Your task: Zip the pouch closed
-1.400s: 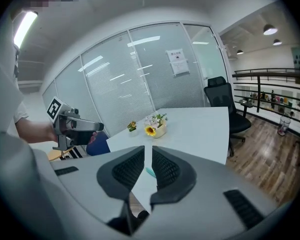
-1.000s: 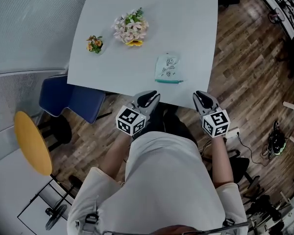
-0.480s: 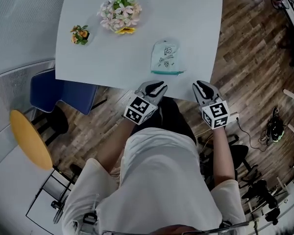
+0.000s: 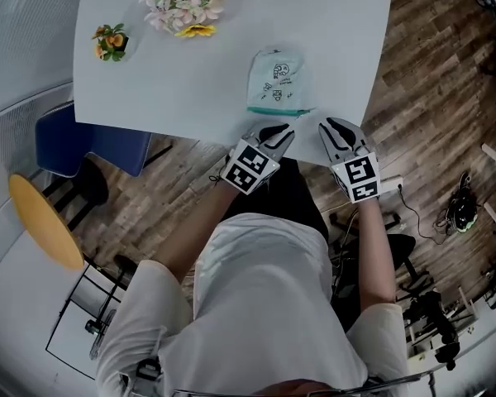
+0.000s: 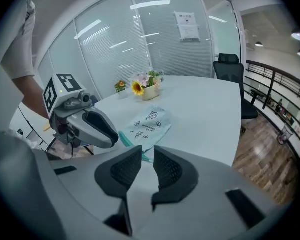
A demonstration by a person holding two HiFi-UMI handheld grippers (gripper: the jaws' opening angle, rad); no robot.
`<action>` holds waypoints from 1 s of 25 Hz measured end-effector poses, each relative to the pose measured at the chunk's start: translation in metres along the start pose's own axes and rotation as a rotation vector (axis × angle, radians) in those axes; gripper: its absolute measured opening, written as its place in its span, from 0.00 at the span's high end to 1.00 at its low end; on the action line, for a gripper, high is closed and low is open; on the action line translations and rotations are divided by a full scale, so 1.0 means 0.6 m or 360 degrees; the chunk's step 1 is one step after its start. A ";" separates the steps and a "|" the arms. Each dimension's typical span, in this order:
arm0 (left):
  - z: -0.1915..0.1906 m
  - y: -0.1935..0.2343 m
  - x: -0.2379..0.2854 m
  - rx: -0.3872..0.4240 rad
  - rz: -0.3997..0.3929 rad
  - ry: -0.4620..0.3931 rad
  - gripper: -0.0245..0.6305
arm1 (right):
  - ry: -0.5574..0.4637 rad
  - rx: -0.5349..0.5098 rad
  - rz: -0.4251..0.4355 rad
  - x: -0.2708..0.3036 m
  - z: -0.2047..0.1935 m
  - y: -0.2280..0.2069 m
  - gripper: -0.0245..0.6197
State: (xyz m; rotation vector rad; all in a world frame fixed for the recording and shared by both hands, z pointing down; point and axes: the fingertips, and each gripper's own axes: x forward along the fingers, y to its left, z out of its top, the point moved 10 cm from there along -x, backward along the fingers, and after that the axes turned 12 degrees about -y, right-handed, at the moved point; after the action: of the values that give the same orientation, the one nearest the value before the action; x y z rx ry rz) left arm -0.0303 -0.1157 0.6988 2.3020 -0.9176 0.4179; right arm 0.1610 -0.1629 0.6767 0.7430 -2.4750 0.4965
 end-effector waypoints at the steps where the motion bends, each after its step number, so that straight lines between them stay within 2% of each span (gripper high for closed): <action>1: -0.006 0.001 0.011 0.0007 0.0001 0.0023 0.86 | 0.0015 -0.0018 0.0018 0.008 -0.005 -0.003 0.85; 5: -0.023 0.002 0.049 0.0029 0.0019 0.0106 0.86 | 0.0069 -0.0090 0.0092 0.036 -0.022 -0.019 0.84; 10: -0.039 0.009 0.079 0.0025 0.0124 0.0193 0.86 | 0.0108 -0.0133 0.0140 0.058 -0.048 -0.044 0.83; 14: -0.049 0.009 0.092 0.0003 0.0155 0.0218 0.86 | 0.0101 -0.0106 0.0198 0.068 -0.061 -0.052 0.81; 25: -0.059 0.005 0.110 0.0066 0.0274 0.0317 0.88 | 0.0148 -0.0167 0.0288 0.100 -0.081 -0.055 0.81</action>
State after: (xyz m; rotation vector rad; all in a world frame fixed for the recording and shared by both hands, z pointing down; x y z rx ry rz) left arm 0.0120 -0.1280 0.7595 2.1778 -1.0176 0.7314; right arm 0.1549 -0.1901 0.7559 0.4465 -2.4714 0.4511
